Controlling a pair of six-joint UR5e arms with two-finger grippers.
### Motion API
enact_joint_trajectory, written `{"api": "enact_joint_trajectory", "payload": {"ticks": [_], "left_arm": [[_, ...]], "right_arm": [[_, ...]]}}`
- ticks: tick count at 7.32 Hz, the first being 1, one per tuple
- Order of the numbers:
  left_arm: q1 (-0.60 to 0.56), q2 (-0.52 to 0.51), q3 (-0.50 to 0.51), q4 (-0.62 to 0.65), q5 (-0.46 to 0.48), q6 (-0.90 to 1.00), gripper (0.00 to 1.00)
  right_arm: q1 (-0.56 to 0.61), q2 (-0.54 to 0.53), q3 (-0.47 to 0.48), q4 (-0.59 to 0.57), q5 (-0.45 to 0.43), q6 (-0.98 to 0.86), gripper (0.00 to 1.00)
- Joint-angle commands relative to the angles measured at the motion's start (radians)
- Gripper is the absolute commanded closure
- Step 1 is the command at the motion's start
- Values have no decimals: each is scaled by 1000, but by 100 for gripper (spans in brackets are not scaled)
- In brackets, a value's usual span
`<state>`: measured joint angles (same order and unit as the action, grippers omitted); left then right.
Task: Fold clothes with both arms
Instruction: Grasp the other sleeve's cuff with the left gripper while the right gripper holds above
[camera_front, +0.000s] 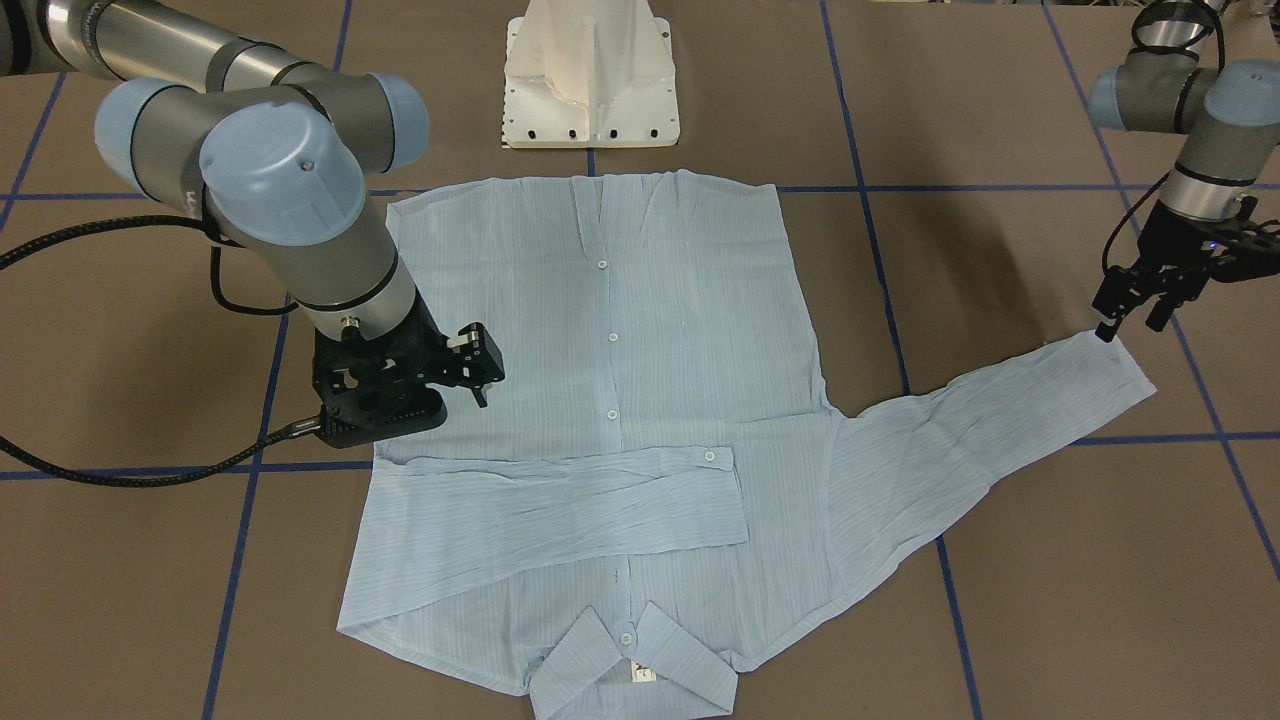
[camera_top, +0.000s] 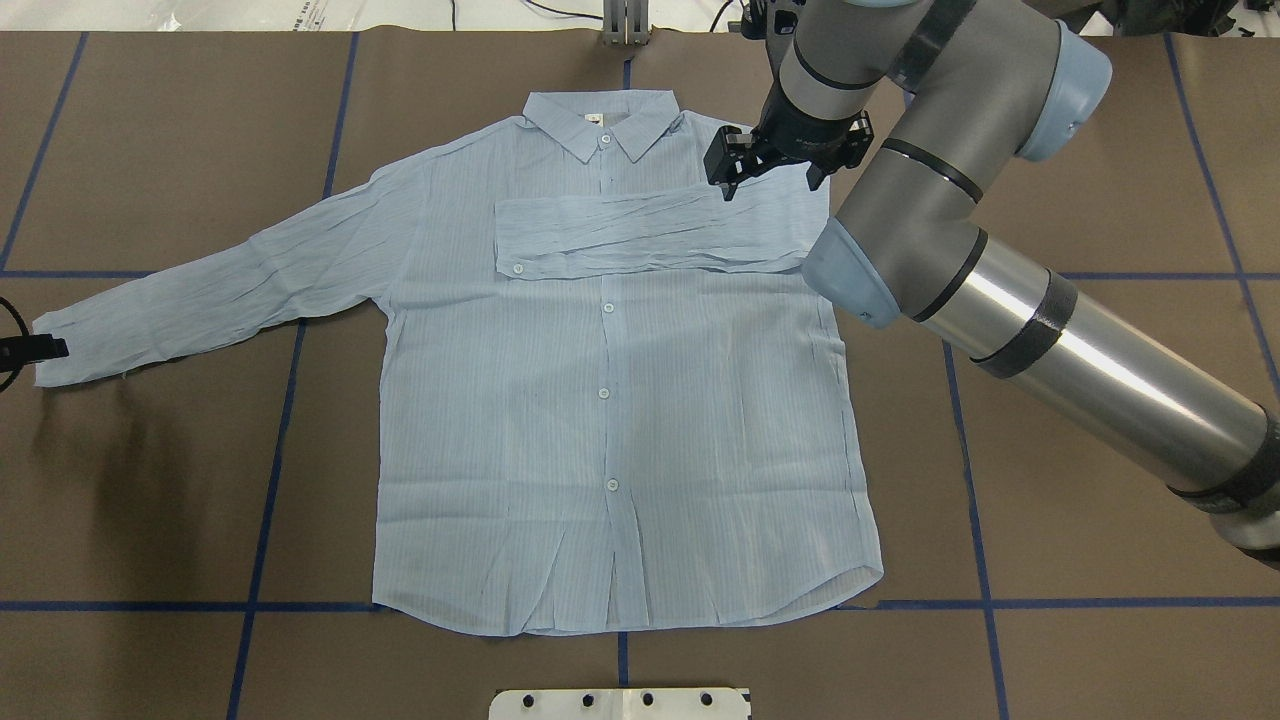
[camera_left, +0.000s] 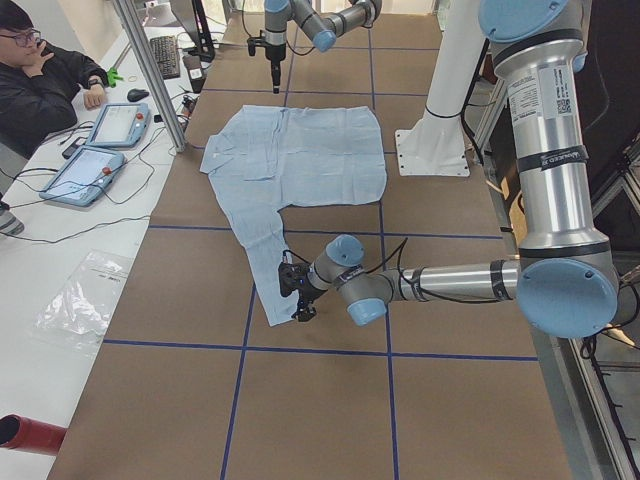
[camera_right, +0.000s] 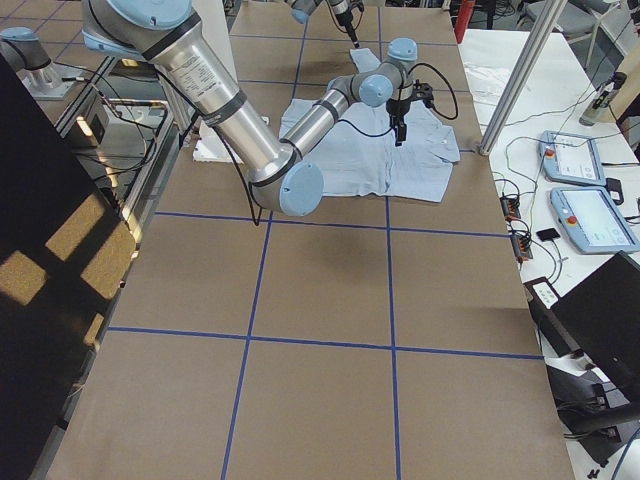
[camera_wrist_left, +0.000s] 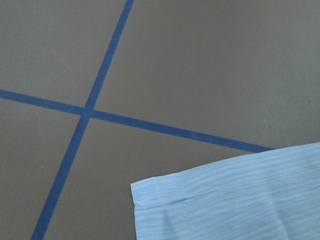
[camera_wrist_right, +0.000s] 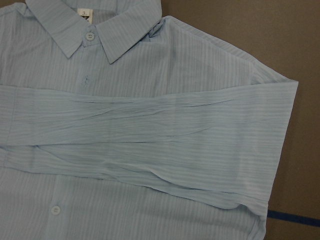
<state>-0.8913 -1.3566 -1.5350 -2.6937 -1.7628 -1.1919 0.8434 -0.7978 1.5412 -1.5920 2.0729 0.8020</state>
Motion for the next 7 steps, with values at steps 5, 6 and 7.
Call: {"api": "enact_joint_trajectory", "payload": {"ticks": [5, 6, 7], "left_arm": [[17, 1, 30, 32, 6, 3, 31], [18, -1, 32, 32, 6, 3, 34], [29, -1, 33, 32, 6, 3, 36]], "right_arm": [[0, -6, 13, 0, 1, 0, 0], [0, -8, 13, 0, 1, 0, 0], [0, -9, 13, 0, 1, 0, 0]]}}
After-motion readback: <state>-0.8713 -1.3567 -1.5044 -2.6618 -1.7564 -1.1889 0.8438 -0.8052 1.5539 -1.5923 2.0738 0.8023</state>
